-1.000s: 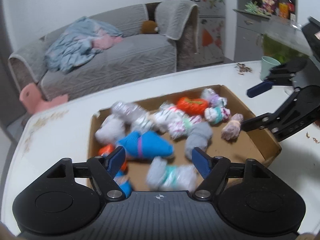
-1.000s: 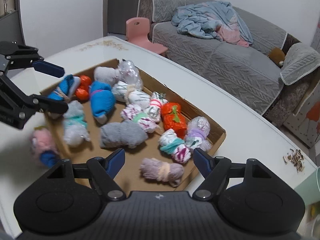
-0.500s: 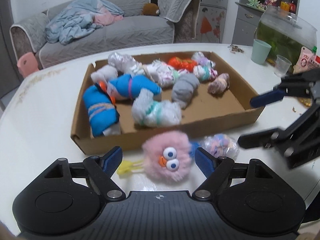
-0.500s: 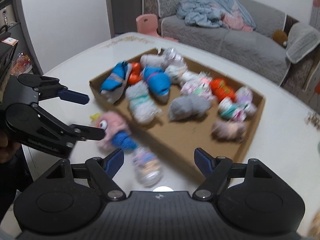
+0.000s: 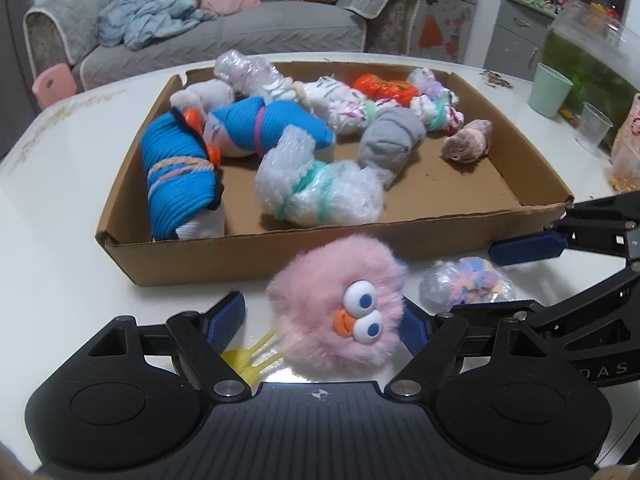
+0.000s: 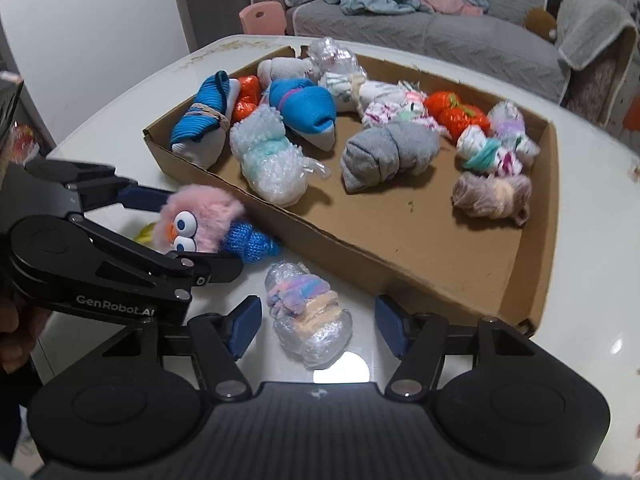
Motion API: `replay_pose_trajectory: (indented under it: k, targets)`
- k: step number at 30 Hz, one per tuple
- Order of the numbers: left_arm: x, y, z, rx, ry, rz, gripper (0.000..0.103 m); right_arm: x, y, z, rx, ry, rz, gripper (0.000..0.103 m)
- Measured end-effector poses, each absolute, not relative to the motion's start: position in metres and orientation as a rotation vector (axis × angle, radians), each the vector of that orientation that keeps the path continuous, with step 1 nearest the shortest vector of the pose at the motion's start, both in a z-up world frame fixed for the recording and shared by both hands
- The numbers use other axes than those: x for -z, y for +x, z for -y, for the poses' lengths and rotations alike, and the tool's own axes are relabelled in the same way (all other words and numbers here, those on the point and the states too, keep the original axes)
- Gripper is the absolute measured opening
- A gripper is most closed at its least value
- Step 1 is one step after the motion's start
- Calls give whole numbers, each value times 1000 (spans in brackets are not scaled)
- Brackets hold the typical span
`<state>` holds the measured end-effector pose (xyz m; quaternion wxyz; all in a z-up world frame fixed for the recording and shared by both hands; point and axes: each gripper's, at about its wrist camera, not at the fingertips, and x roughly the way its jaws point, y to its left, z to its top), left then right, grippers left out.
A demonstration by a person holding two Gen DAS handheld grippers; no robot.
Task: Organize objects
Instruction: 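Grasp the pink fuzzy toy with the left tool while the right grasps the bubble-wrapped bundle, then carry both items into the tray and open both tools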
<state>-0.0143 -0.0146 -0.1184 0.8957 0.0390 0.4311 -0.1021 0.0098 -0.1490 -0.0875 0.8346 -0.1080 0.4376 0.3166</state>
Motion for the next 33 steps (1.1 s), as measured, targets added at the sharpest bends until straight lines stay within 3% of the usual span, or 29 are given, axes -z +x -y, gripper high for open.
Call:
replay_pose_trajectory:
  k: [4,6,7,8,10,21,33]
  targets:
    - [120,-14,15,216,90,-878,82,88,9,145,-692,-239,-911,54]
    - [120,-16,17,224,113,-861,75,88,8,143,-695,-257,-903,49]
    - [119,-18,18,237,117,-852,63,88,7,142,-696,-271,-896,42]
    - [117,-19,20,253,124,-848,50,88,6,142,-696,-273,-896,41]
    - [115,-22,25,265,151,-847,46,87,5,142,-698,-282,-898,40]
    - [106,-36,28,268,175,-857,43,82,-3,151,-702,-307,-928,39]
    - [49,-81,25,272,238,-790,43,30,-38,191,-710,-240,-858,39]
